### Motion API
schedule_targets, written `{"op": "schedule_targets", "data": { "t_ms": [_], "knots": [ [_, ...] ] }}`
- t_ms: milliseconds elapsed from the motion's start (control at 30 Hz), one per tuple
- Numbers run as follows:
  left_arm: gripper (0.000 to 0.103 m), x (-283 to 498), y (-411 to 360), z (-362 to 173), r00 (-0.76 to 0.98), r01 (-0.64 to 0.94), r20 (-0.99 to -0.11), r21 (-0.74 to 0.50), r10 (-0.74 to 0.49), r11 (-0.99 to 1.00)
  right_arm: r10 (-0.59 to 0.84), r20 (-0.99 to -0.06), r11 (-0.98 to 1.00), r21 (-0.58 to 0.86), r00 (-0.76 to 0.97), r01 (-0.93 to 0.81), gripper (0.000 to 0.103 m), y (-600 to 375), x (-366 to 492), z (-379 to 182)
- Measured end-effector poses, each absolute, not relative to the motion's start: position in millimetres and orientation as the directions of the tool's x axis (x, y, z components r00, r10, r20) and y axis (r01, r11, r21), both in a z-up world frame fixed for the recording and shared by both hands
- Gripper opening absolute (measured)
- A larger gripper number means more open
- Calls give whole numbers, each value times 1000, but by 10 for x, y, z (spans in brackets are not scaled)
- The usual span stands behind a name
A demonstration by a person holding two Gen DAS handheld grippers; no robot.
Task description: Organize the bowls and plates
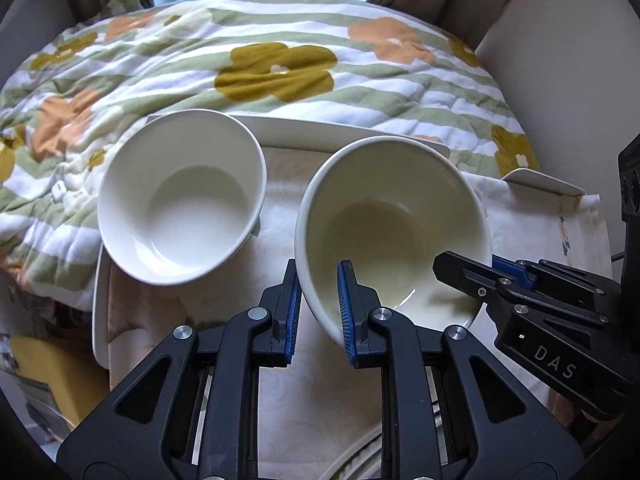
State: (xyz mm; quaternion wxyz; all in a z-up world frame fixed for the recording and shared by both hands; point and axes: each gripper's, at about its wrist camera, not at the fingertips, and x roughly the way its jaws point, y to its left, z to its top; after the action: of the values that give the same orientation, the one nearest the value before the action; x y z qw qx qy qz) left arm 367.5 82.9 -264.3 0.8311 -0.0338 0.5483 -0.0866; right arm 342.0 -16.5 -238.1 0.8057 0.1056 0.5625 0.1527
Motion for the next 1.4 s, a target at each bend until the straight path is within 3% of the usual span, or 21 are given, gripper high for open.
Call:
{"op": "schedule_targets", "data": {
  "t_ms": [333, 767, 1067, 1400],
  "knots": [
    [16, 3210, 444, -2069, 466, 129, -868, -127, -173, 983, 398, -826, 917, 368, 399, -152, 17, -551, 3001, -1924],
    [16, 2227, -763, -1499, 527, 179, -824, -134, -210, 975, 388, -785, 920, 359, 483, -156, 17, -1692, 2056, -1364],
    [16, 1823, -1758, -1567, 471, 261, -837, -169, -278, 950, 329, -794, 938, 336, 511, -81, 17, -2641, 1496, -1285],
    [16, 1767, -2362, -2040, 342, 354, -899, -146, -274, 924, 286, -835, 938, 345, 470, 41, 17, -3132, 1291, -1634]
  ]
}}
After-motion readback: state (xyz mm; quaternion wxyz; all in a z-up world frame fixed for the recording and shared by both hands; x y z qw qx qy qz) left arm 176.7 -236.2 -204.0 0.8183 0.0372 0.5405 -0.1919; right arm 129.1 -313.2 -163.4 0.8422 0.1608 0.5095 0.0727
